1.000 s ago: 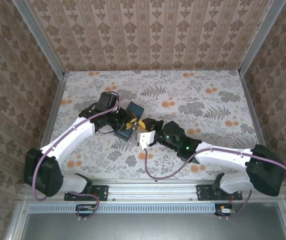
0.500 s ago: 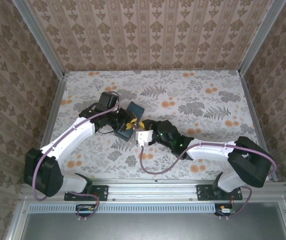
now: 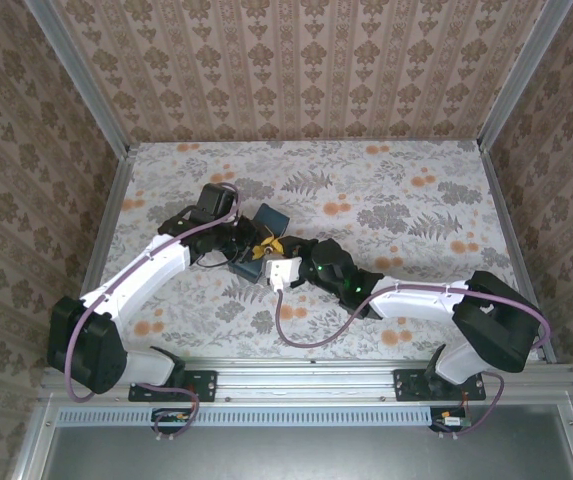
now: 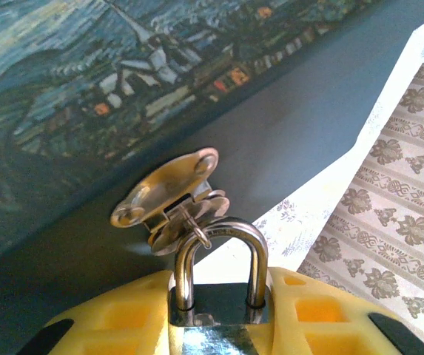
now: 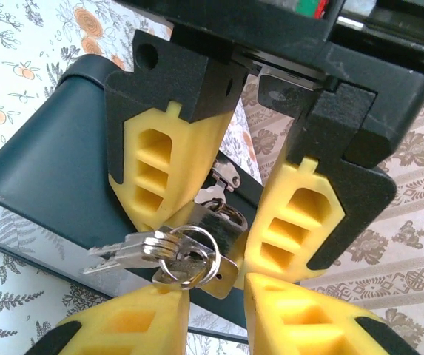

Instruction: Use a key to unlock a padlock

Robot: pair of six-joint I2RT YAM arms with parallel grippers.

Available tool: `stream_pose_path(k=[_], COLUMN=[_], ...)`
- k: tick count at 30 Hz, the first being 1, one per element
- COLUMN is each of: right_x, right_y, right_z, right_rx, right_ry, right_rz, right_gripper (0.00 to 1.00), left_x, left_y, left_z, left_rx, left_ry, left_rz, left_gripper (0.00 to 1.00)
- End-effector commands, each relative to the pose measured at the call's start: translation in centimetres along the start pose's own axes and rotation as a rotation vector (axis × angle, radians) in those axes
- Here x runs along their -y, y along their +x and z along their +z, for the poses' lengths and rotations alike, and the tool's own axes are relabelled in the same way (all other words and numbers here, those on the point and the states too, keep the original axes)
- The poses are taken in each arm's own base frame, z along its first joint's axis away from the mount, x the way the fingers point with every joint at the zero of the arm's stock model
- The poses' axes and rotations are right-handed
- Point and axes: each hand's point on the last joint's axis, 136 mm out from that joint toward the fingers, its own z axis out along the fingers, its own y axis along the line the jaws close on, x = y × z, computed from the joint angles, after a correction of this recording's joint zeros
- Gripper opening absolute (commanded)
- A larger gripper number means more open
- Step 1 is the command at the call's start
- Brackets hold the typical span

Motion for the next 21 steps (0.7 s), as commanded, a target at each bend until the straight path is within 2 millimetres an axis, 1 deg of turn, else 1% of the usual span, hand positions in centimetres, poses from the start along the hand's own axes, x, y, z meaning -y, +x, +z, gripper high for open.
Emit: stream_pose_path(k=[1, 4, 6, 10, 13, 18, 21], right_x=[0.7, -0.2, -0.1, 0.6, 0.4, -0.9, -1.8], right_y=[-2.5, -2.2, -2.2, -2.8, -3.3, -3.9, -3.7], right_z=[0.3, 0.5, 0.7, 0.6, 0.7, 0.4, 0.7], right_rx=[0.068, 0.046, 0.042, 0.059, 0.069, 0.091, 0.075], right_ry=[0.004, -0.011, 0.007, 0.032, 0.023, -0.046, -0.066], right_rz=[-0.005, -0.065, -0.089, -0.098, -0.122, -0.153, -0.196], right_gripper=[0.26, 0.25, 0.25, 0.23, 0.23, 0.23, 0.24], left_x=[3.1, 3.1, 3.1, 3.0, 3.0, 3.0, 3.0], left_y=[0.0, 0.0, 0.0, 0.0, 0.0, 0.0, 0.0], left_z=[-1.0, -1.0, -1.0, -1.0, -0.9, -0.9, -0.8], left_rx=[0.013, 0.013, 0.013, 0.013, 0.012, 0.01, 0.008], left_ry=[0.094, 0.095, 0.093, 0.096, 0.094, 0.095, 0.095], left_rz=[0.041, 0.041, 0.04, 0.039, 0.037, 0.036, 0.035], left_gripper=[0.0, 0.0, 0.0, 0.0, 0.0, 0.0, 0.0])
